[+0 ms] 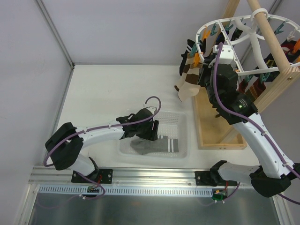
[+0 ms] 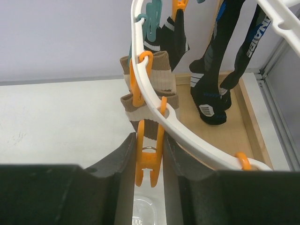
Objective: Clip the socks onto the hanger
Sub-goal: Pick up the sock from the bin.
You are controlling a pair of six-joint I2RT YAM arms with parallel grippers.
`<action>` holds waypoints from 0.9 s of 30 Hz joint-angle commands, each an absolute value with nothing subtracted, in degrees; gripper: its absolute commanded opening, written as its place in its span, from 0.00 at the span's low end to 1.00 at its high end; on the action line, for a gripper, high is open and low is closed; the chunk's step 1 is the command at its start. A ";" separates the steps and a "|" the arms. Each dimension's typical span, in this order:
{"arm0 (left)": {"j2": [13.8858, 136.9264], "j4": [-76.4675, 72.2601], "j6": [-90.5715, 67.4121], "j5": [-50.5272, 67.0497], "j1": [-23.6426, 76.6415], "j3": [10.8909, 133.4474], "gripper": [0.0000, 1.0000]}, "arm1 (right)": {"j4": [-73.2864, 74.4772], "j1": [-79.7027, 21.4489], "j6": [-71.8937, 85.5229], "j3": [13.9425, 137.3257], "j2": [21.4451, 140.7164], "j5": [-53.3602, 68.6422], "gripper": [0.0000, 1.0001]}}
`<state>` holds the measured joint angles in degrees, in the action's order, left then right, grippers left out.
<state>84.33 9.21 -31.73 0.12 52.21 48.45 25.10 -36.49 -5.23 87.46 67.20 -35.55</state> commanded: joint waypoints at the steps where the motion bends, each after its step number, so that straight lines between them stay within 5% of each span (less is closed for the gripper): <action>1: 86.57 8.35 -35.42 -3.08 52.56 50.97 0.58 | 22.06 -35.68 -6.77 88.33 65.83 -35.95 0.01; 9: 88.59 9.14 -37.00 -6.06 52.65 51.77 0.56 | 22.15 -35.51 -7.03 88.50 65.48 -35.42 0.01; 20: 91.41 9.31 -35.69 -5.80 53.00 53.26 0.30 | 22.41 -35.59 -7.73 88.24 65.57 -36.30 0.01; 23: 89.83 9.49 -35.16 -6.68 52.91 53.44 0.16 | 22.41 -35.51 -7.73 88.50 65.48 -36.21 0.01; 24: 89.30 9.58 -34.55 -7.20 52.91 53.44 0.04 | 22.33 -35.51 -7.73 88.59 65.39 -36.21 0.01; 27: 86.23 9.67 -32.36 -8.35 52.82 54.14 0.00 | 22.15 -35.51 -7.73 88.68 65.22 -36.12 0.01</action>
<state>90.72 9.56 -34.89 -5.65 52.53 51.40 25.15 -36.23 -6.66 87.46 66.92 -35.11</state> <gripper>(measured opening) 0.009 0.271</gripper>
